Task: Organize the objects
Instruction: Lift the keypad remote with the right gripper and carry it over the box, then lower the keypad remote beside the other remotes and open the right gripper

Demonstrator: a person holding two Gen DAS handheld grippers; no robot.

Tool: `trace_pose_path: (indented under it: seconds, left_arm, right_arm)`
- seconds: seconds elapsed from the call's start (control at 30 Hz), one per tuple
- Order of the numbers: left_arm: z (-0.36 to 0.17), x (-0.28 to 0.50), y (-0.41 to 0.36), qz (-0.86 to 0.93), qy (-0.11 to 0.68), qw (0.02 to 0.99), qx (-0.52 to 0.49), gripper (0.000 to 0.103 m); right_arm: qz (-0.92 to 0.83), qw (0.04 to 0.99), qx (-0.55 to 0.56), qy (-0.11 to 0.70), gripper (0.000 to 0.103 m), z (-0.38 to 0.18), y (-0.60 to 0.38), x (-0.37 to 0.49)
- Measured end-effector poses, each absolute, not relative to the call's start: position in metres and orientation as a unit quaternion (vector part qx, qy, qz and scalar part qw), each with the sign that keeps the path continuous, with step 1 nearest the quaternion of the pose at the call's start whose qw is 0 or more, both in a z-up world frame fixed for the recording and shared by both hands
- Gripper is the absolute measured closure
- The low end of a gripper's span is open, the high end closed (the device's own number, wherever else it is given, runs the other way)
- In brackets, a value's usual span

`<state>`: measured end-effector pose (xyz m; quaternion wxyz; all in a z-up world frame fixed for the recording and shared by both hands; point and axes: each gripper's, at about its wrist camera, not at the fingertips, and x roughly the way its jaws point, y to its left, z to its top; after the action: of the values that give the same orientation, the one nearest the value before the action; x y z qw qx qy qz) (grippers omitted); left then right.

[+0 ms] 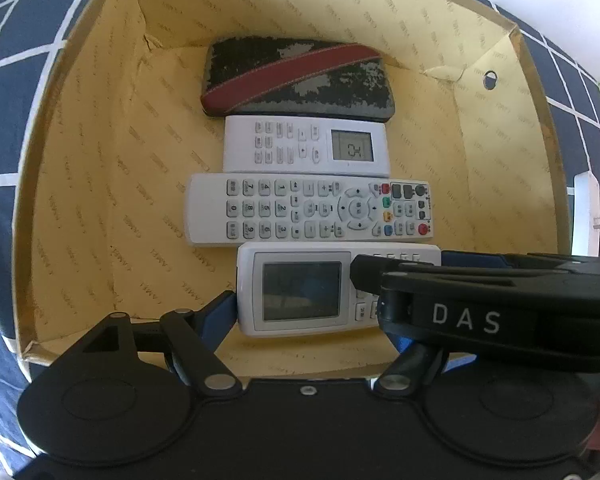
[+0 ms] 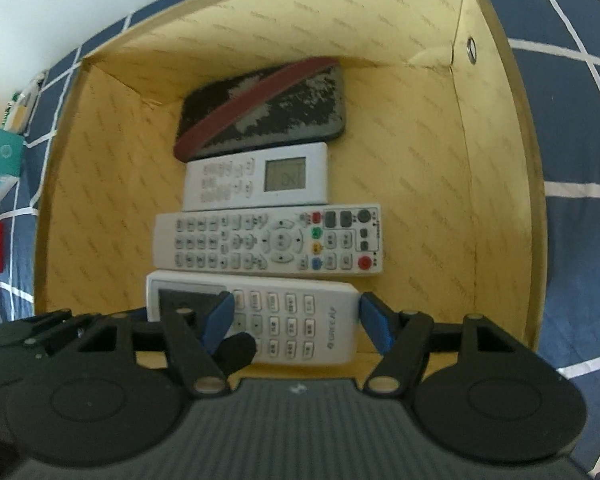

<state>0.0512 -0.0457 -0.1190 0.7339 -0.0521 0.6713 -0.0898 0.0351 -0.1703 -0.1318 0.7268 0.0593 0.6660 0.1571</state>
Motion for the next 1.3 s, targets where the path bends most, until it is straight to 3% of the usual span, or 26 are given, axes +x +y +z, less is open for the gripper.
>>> trace_pose_path:
  seconds: [0.7, 1.3]
  left_arm:
    - [-0.151, 0.059, -0.043, -0.092, 0.699, 0.706, -0.066, 0.025]
    - [-0.124, 0.052, -0.037, -0.075, 0.667, 0.738, -0.067, 0.013]
  right_arm:
    - [0.148, 0.699, 0.028, 0.699, 0.034, -0.160, -0.155, 0.049]
    - [0.143, 0.719, 0.045, 0.678, 0.031, -0.139, -0.168, 0.045]
